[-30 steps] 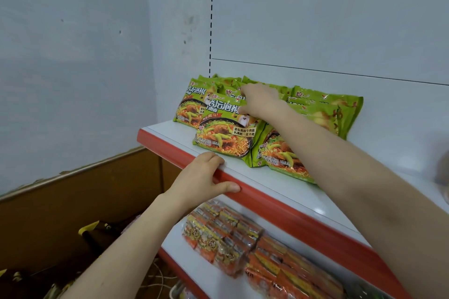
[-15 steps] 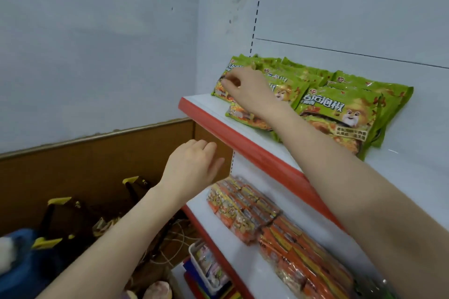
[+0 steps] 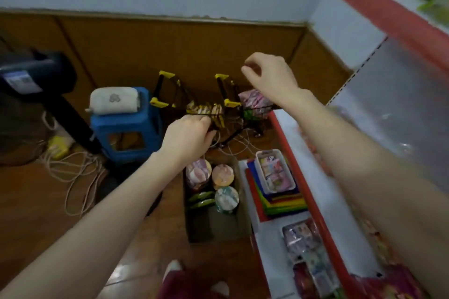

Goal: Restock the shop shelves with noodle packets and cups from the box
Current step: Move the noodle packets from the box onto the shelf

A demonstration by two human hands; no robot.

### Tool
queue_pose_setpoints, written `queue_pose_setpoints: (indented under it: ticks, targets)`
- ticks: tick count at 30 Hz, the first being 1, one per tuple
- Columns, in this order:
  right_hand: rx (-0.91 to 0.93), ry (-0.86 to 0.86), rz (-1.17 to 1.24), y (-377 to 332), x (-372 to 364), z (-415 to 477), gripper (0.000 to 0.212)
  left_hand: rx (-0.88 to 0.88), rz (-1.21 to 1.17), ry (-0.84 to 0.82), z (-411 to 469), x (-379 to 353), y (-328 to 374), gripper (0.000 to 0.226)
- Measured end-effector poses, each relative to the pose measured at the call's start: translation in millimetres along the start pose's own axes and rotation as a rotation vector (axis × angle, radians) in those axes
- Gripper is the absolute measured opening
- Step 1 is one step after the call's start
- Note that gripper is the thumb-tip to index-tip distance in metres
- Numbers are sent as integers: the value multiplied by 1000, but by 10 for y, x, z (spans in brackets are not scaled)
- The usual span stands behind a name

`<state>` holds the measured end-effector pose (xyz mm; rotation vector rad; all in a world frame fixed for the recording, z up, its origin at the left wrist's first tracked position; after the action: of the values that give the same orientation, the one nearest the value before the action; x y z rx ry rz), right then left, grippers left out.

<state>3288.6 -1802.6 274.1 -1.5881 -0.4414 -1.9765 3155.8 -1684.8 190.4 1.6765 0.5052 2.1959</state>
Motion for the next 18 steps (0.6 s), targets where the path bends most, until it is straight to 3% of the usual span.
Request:
queue_pose_setpoints:
  ticks: [8, 18]
  targets:
    - [-91, -289, -14, -189, -1341, -168, 30, 191, -16, -256, -431, -592, -1021, 28]
    - [-141, -603, -67, -22, -2673, -803, 27, 297, 14, -563, -522, -1471, -1556, 28]
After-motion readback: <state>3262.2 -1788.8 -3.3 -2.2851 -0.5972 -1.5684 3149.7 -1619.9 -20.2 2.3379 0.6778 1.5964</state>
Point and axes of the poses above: each hand's wrist, its own z-axis towards the middle knuckle, its own x-axis out of the back of the hand, y = z × x, the point moved 3 cm from there along z, towards the middle knuckle, and after that the axes turned 15 degrees about -z, right-handed, at the moved point
